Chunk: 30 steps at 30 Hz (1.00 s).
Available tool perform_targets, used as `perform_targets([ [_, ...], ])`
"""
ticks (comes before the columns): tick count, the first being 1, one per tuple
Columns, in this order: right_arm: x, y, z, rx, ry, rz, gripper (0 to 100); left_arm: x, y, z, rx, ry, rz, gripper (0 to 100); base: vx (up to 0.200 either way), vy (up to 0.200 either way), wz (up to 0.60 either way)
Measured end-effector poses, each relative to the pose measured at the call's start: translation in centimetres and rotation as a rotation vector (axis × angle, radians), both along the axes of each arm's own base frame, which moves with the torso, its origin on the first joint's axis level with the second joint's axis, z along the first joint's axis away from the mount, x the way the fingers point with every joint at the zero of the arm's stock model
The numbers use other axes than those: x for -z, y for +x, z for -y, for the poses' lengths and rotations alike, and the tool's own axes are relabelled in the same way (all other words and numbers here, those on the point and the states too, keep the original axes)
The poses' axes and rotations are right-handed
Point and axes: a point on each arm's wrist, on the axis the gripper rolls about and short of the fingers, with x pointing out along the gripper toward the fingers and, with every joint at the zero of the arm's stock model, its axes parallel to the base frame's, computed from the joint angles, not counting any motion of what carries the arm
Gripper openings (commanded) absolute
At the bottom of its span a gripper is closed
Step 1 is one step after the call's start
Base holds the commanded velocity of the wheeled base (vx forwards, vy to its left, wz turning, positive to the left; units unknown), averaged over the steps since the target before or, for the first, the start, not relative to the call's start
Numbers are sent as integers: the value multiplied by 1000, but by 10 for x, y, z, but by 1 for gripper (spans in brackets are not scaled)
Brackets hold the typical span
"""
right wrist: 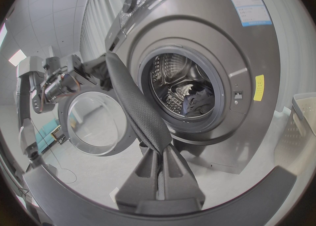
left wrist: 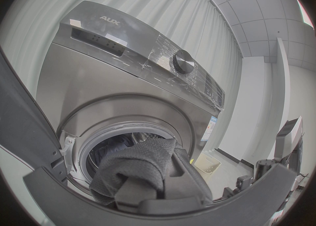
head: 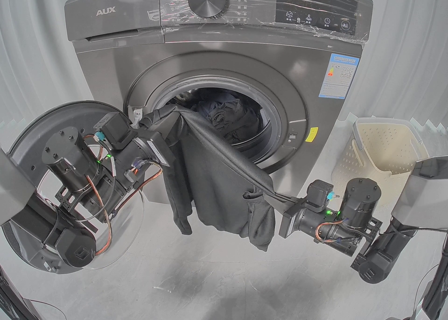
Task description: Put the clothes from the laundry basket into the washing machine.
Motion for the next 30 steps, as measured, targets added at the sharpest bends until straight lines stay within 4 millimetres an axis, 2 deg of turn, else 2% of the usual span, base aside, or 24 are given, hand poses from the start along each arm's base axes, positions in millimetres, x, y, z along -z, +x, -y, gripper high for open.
perform_targets([
  [4,13,19,-4,35,-4,-6,0,-2,-3,4,16,-3,5,0,0,0,0],
  [5,15,25,-6,43,-1,-2,100,-2,-4,5,20,-4,5,0,0,0,0],
  [10,28,56,-17,81,20,25,100,-2,-9,11,44,-5,4,0,0,0,0],
  [16,48,80,-28,116,27,36,100,-1,-14,18,71,-2,-1,0,0,0,0],
  [25,77,82,-42,118,-4,-5,100,0,-17,21,84,0,-4,0,0,0,0],
  [30,87,73,-49,94,-15,-36,100,1,-16,21,84,0,-4,0,0,0,0],
])
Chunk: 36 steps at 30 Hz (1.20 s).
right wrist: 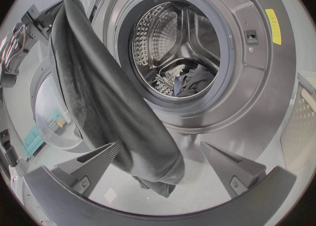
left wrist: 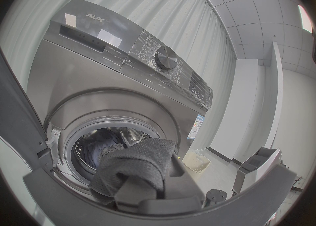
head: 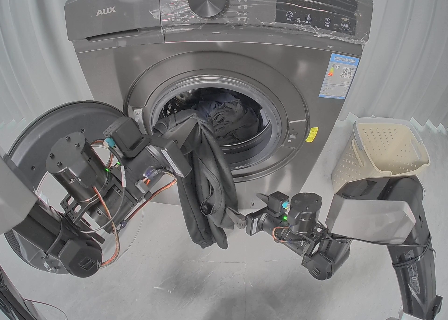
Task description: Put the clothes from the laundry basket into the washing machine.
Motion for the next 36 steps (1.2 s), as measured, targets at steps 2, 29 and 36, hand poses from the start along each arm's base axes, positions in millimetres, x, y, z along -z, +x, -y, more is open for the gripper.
perform_targets([
  [2,4,-7,-1,-13,-13,-21,100,0,0,0,-1,1,0,0,0,0,0],
  [29,7,-80,-51,-234,-51,-85,100,-1,3,-1,-9,-4,6,0,0,0,0],
  [36,-3,-80,-70,-288,-6,-31,100,-1,3,-1,-10,-4,6,0,0,0,0],
])
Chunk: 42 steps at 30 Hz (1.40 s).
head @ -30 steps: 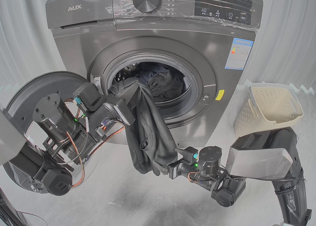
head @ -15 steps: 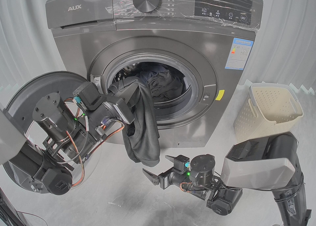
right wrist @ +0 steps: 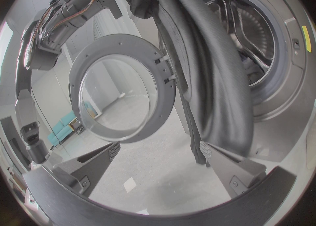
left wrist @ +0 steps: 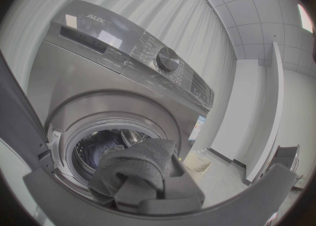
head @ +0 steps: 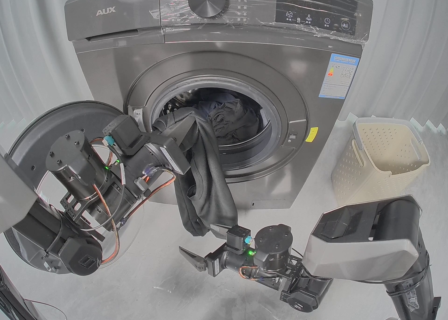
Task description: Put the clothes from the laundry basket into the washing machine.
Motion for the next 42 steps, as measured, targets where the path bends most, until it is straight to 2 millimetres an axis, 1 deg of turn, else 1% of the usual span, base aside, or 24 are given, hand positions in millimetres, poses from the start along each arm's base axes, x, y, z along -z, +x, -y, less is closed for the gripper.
perform_targets([
  [3,-6,10,-8,5,35,33,100,0,0,0,1,0,0,0,0,0,0],
  [7,-10,33,-14,37,69,81,100,0,0,0,1,0,0,0,0,0,0],
  [10,-7,57,-11,86,81,112,100,0,0,0,1,0,1,0,0,0,0],
  [14,1,85,-1,153,84,132,100,-1,-1,0,1,-1,4,0,0,0,0],
  [17,6,94,3,175,82,134,100,-1,-1,0,2,-2,3,0,0,0,0],
  [25,11,103,7,226,84,134,100,-2,-1,0,2,-4,5,0,0,0,0],
  [26,11,105,8,235,84,134,0,-2,-1,0,2,-4,5,0,0,0,0],
  [34,10,107,8,254,100,128,0,-2,-1,-1,1,-4,5,0,0,0,0],
  [39,8,106,11,256,106,126,0,-1,0,-1,-2,-2,3,0,0,0,0],
  [42,6,100,15,257,97,113,0,-1,1,-2,-5,-2,3,0,0,0,0],
])
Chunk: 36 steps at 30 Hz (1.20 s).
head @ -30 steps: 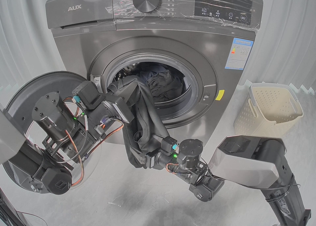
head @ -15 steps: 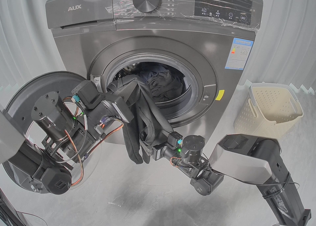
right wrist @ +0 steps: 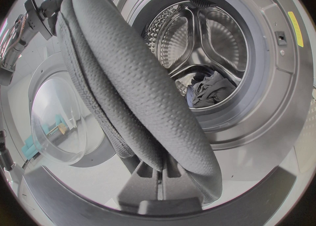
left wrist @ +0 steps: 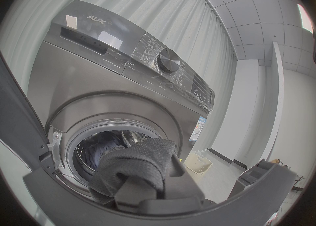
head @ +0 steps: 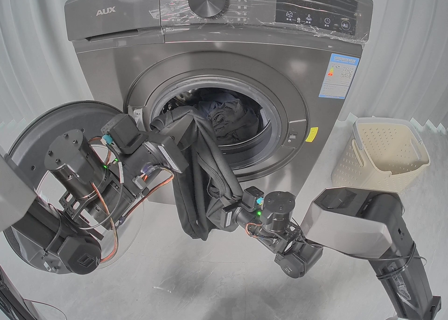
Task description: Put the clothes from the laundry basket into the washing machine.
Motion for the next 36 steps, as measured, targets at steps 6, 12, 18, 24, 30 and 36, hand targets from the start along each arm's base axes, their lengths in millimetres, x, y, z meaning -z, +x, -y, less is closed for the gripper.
perform_targets([
  [6,-11,-27,22,-19,-50,-59,0,1,4,-5,-18,3,-2,0,0,0,0],
  [12,-43,-59,55,-83,-91,-81,0,2,8,-11,-40,5,-5,0,0,0,0],
  [18,-74,-71,101,-112,-101,-55,0,4,13,-18,-70,8,-10,0,0,0,0],
  [24,-90,-75,124,-120,-90,-22,0,5,16,-23,-90,10,-13,0,0,0,0],
  [30,-93,-71,126,-77,-79,-9,0,4,15,-22,-86,9,-12,0,0,0,0],
  [36,-94,-60,124,-34,-66,10,100,3,12,-20,-78,7,-9,0,0,0,0],
])
